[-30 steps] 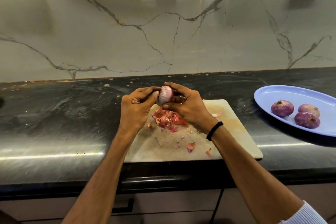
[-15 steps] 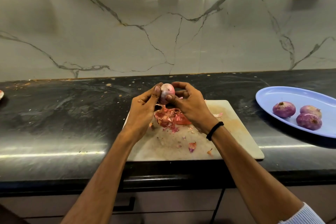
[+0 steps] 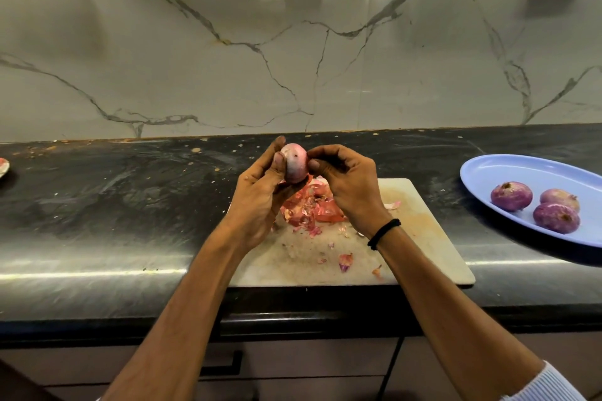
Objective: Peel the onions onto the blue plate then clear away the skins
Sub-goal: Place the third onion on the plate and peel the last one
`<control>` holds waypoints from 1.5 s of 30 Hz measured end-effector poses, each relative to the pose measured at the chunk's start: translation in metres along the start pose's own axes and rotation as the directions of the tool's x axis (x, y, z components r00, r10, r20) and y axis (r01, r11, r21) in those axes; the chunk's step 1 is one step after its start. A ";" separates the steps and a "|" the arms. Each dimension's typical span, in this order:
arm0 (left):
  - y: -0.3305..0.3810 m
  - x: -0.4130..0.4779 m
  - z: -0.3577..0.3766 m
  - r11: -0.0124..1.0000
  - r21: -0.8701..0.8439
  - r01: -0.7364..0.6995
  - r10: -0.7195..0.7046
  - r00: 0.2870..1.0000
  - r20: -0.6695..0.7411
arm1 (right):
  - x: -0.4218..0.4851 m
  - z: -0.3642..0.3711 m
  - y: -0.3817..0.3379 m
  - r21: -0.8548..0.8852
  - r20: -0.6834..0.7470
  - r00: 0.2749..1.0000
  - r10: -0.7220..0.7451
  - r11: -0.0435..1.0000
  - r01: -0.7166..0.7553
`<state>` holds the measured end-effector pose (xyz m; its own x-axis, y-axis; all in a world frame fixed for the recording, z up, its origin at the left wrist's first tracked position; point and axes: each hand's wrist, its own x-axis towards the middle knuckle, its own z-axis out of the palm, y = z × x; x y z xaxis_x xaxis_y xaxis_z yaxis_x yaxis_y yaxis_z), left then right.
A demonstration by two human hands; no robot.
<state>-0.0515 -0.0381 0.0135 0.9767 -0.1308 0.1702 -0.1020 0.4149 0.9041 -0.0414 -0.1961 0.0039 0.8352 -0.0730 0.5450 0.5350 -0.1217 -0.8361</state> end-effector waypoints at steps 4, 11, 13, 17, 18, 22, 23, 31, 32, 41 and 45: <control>0.004 -0.002 0.005 0.995 -0.087 0.049 -0.053 0.998 -0.038 | 0.001 -0.001 0.002 -0.013 -0.047 0.998 -0.040 0.999 0.039; 0.005 -0.002 0.002 0.997 -0.002 0.077 -0.077 0.994 -0.079 | -0.001 0.006 0.005 -0.212 0.022 0.976 -0.216 0.953 0.216; 0.005 -0.004 0.003 0.996 0.030 0.081 -0.079 0.994 -0.073 | -0.001 0.007 0.005 -0.235 0.038 0.965 -0.258 0.937 0.260; 0.005 -0.004 0.002 0.996 0.047 0.075 -0.072 0.995 -0.066 | -0.001 0.006 0.007 -0.287 0.067 0.946 -0.317 0.902 0.323; 0.004 -0.004 0.001 0.996 0.056 0.073 -0.069 0.996 -0.065 | -0.001 0.006 0.008 -0.303 0.069 0.942 -0.329 0.893 0.334; 0.002 -0.004 0.001 0.994 0.079 0.073 -0.068 0.996 -0.056 | -0.002 0.007 0.012 -0.370 0.057 0.923 -0.381 0.850 0.374; 0.001 -0.004 0.000 0.994 0.072 0.077 -0.073 0.996 -0.058 | -0.001 0.007 0.012 -0.380 0.058 0.919 -0.391 0.842 0.382; 0.000 -0.002 0.001 0.990 0.115 0.082 -0.075 0.995 -0.063 | 0.001 0.003 0.016 -0.413 0.108 0.914 -0.390 0.819 0.398; 0.000 -0.002 0.000 0.989 0.126 0.078 -0.071 0.996 -0.061 | 0.001 0.002 0.016 -0.409 0.112 0.914 -0.389 0.821 0.399; 0.001 -0.001 0.001 0.990 0.121 0.078 -0.066 0.993 -0.099 | 0.001 0.003 0.019 -0.439 0.133 0.906 -0.403 0.796 0.418; 0.002 -0.002 0.002 0.994 0.089 0.063 -0.054 0.993 -0.101 | 0.001 0.005 0.013 -0.396 0.082 0.920 -0.383 0.835 0.383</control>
<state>-0.0535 -0.0385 0.0158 0.9948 -0.0614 0.0809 -0.0568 0.3241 0.9443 -0.0329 -0.1926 -0.0072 0.5739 0.0609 0.8167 0.7160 -0.5214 -0.4642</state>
